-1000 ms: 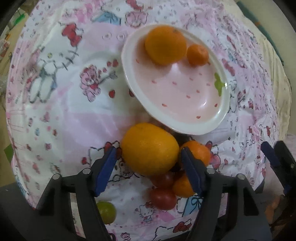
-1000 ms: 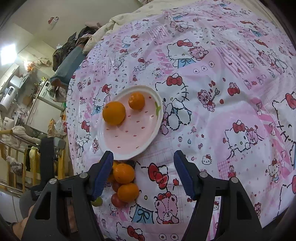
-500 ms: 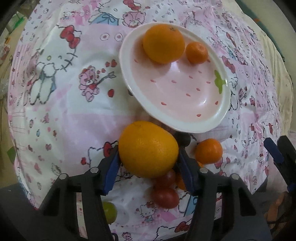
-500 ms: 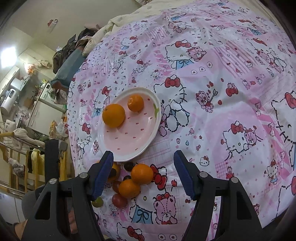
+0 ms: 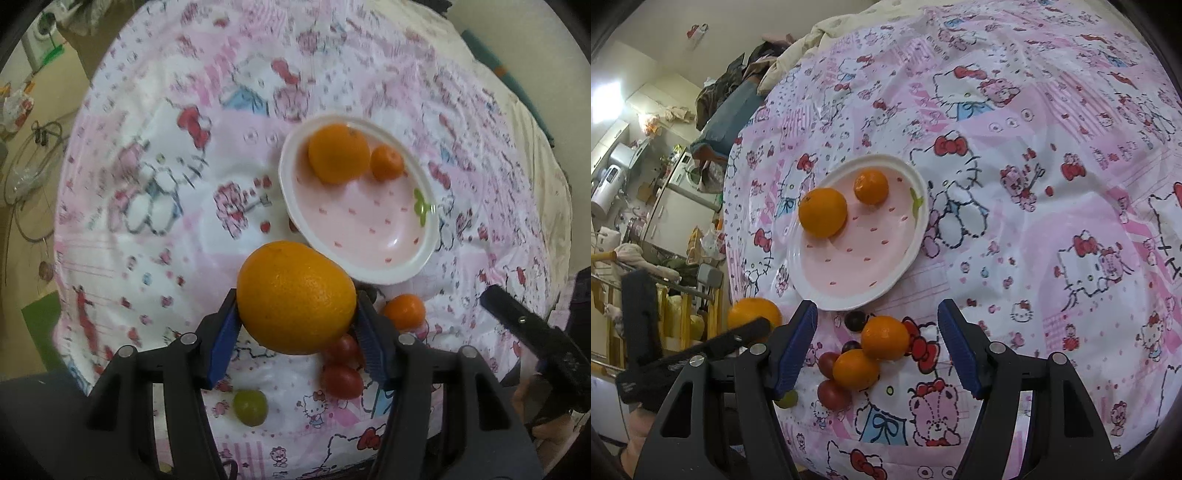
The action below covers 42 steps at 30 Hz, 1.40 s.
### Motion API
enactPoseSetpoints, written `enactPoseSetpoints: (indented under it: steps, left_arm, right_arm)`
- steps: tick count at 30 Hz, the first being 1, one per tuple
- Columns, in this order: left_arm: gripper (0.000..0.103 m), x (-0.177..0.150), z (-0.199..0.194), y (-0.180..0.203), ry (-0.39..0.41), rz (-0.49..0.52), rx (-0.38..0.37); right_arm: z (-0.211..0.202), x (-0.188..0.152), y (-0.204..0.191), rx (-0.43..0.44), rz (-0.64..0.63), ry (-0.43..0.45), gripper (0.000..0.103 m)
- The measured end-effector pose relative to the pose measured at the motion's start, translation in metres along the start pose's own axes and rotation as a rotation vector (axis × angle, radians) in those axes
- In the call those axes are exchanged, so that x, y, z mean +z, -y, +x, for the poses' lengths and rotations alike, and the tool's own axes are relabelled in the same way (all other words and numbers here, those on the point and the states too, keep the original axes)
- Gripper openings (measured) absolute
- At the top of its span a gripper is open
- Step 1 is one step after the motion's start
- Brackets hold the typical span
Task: Organize fruits
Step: 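Grasp another large orange with the left tool while the right tool grasps a tangerine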
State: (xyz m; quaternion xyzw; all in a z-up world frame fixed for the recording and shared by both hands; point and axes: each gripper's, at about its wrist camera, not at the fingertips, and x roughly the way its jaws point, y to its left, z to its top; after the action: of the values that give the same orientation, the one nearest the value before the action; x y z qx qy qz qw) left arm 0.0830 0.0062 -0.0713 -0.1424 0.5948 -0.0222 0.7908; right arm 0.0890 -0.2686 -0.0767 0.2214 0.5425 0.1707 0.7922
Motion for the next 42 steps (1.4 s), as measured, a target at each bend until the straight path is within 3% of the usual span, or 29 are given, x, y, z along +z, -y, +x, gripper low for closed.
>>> enactPoseSetpoints:
  steps: [10, 14, 19, 22, 24, 34, 42]
  left_arm:
    - [0.055, 0.005, -0.018, -0.016, 0.043, -0.044, -0.022]
    - [0.055, 0.003, -0.021, -0.025, 0.045, -0.065, -0.022]
    - [0.055, 0.001, -0.02, -0.03, 0.039, -0.073, -0.017]
    - [0.055, 0.001, -0.019, -0.031, 0.04, -0.074, -0.018]
    - [0.055, 0.001, -0.02, -0.029, 0.046, -0.069, -0.014]
    - [0.055, 0.001, -0.011, -0.021, 0.048, -0.046, 0.012]
    - [0.055, 0.005, 0.008, 0.01, 0.038, 0.021, 0.011]
  right_arm:
    - [0.045, -0.003, -0.019, 0.06, 0.014, -0.135, 0.07]
    - [0.06, -0.007, -0.024, -0.041, -0.015, -0.164, 0.07]
    - [0.079, -0.014, -0.02, -0.106, -0.037, -0.235, 0.069]
    - [0.085, -0.018, -0.015, -0.134, -0.043, -0.257, 0.05]
    - [0.083, -0.018, -0.014, -0.138, -0.051, -0.252, 0.045]
    - [0.043, -0.015, 0.0, -0.088, -0.043, -0.159, 0.044]
    - [0.014, -0.002, 0.013, -0.039, 0.009, -0.073, 0.044]
